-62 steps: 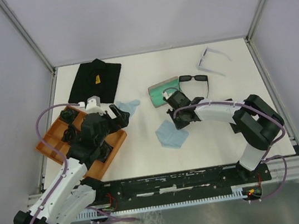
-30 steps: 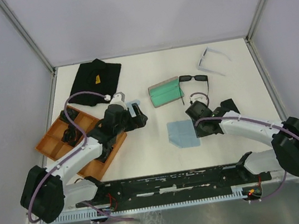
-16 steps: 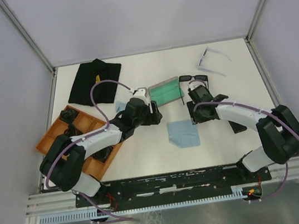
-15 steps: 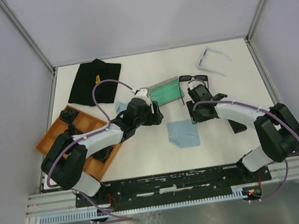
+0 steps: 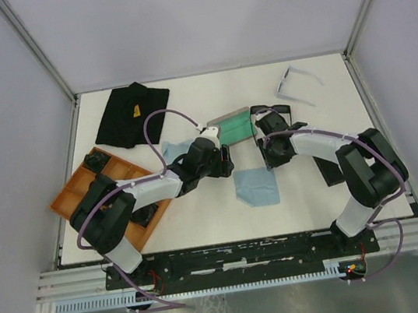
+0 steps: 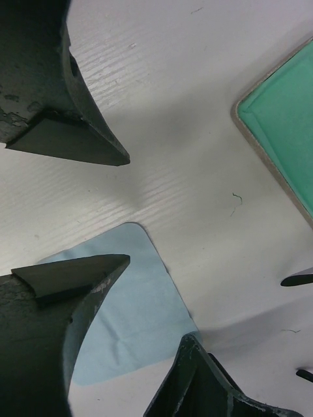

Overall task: Organize the sunglasses
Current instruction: Fold the glasses cleaning cloth at the center of the board.

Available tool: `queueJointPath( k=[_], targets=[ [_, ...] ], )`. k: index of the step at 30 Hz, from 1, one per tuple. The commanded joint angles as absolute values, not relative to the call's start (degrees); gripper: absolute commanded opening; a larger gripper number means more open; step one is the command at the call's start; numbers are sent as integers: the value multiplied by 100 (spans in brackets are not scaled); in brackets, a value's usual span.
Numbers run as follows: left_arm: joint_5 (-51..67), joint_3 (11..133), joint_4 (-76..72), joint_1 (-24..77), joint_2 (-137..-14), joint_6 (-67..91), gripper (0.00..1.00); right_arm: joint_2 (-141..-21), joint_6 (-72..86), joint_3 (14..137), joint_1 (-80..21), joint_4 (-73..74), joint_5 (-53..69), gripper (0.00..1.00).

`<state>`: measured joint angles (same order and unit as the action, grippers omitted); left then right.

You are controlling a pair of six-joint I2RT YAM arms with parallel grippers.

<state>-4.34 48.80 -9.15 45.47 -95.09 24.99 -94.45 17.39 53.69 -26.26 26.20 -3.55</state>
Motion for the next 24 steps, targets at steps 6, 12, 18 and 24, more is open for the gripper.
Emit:
queueJointPath(
  k=[6,12,18,24],
  targets=[
    [-473,4940,-1273,4611,-9495,2346,65,-9700,1631,5739,-2575,2755,-186,38],
    [-462,4919,-1283,4609,-9493,2347,65,-9881,1681,5861,-2568,2944,-107,36],
    [-475,4869,-1291,4607,-9440,2347,65,-10083,1766,6005,-2577,3270,-76,30],
    [-446,4869,-1301,4610,-9445,2347,65,-10040,1903,5891,-2572,3375,-168,27]
  ],
)
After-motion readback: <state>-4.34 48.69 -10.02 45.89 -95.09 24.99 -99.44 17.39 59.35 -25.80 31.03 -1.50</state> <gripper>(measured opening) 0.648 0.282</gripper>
